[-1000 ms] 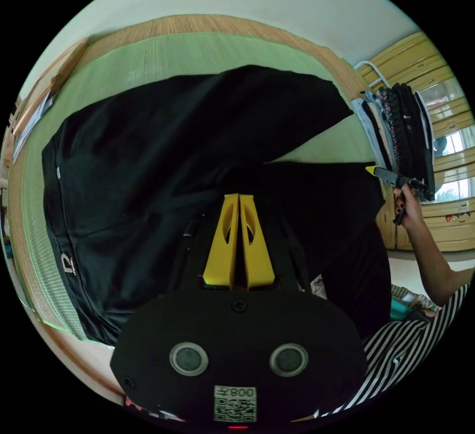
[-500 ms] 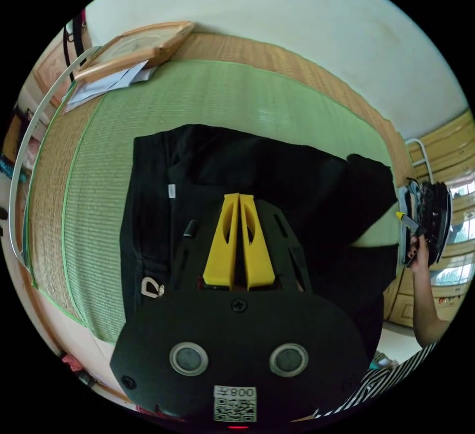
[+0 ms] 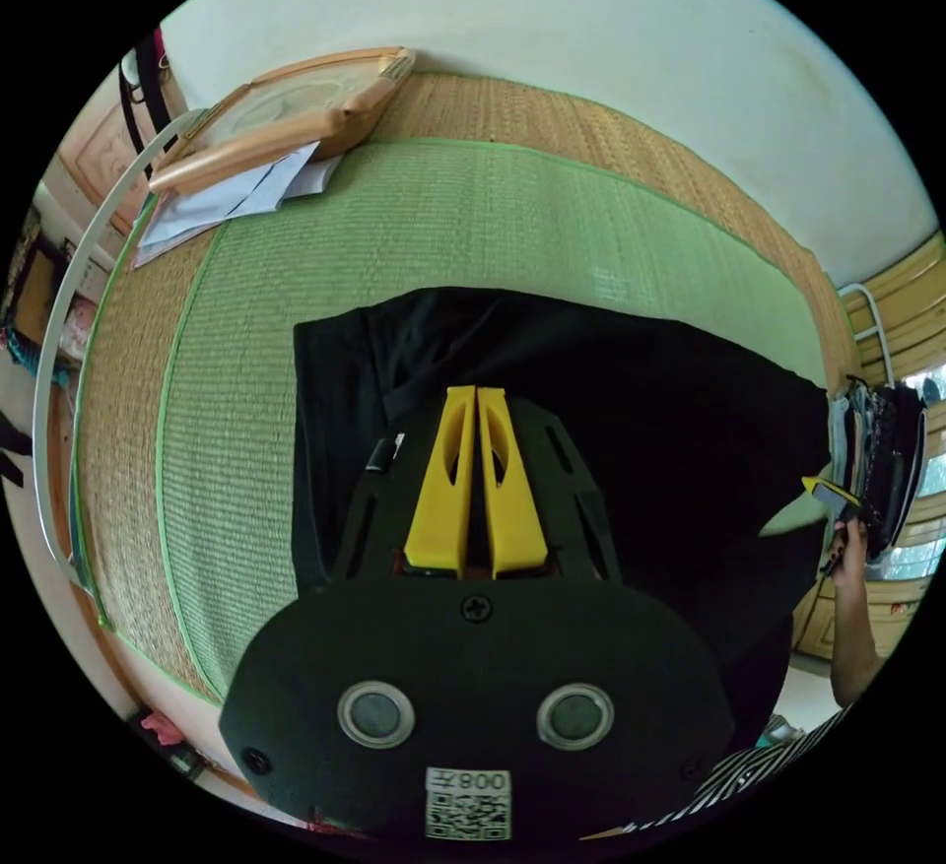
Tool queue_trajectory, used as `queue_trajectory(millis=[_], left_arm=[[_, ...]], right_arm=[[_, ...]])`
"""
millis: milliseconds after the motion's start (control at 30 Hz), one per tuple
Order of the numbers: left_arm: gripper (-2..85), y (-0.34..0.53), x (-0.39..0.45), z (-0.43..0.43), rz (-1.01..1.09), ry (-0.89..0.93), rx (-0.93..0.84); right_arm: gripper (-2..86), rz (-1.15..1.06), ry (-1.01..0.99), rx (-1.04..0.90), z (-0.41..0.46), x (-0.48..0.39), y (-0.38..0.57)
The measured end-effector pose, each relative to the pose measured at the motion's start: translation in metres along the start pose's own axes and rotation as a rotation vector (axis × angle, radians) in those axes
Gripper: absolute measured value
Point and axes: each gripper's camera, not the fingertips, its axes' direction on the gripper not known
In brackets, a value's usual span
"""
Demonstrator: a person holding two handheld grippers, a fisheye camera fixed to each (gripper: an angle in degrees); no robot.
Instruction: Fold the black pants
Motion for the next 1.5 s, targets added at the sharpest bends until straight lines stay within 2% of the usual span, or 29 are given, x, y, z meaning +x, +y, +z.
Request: queue_trajectory(millis=[167, 267, 333, 500, 633, 767, 967, 1133, 1300, 1500], left_arm=[[0.0, 0.017, -0.014, -0.038, 0.004, 0.011, 0.101], [0.0, 0.010, -0.033, -0.036, -0.044, -0.046, 0.050], [0.0, 0.006, -0.043, -0.026, -0.055, -0.041, -0.011], [0.0, 0.015, -0.057, -0.047, -0.119, 0.029, 0.034], [0.0, 0.066, -0.058, -0.076, -0.078, 0.068, 0.060], [0.0, 0.120, -0.066, -0.079, -0.102, -0.028, -0.018], [0.0, 0.125, -0.095, -0.084, -0.237, 0.055, -0.040], [0.0, 0.152, -0.074, -0.110, -0.096, 0.037, -0.037], [0.0, 0.195, -0.079, -0.094, -0.160, 0.040, -0.130], [0.0, 0.195, -0.091, -0.087, -0.201, 0.052, -0.120]], right_arm=[[0.0, 0.018, -0.029, 0.100, -0.024, 0.013, -0.022], [0.0, 0.021, 0.036, 0.102, -0.020, 0.024, -0.050], [0.0, 0.035, 0.085, 0.025, 0.000, 0.035, -0.073], [0.0, 0.026, 0.053, 0.037, -0.008, 0.042, -0.085], [0.0, 0.051, 0.051, 0.118, -0.038, 0.065, -0.052], [0.0, 0.161, 0.078, 0.122, -0.044, 0.112, -0.034], [0.0, 0.240, 0.023, 0.092, -0.047, 0.142, -0.040], [0.0, 0.177, 0.019, 0.135, -0.090, 0.122, 0.036], [0.0, 0.320, 0.050, 0.069, -0.064, 0.137, 0.125], [0.0, 0.348, 0.074, 0.040, -0.042, 0.151, 0.108]])
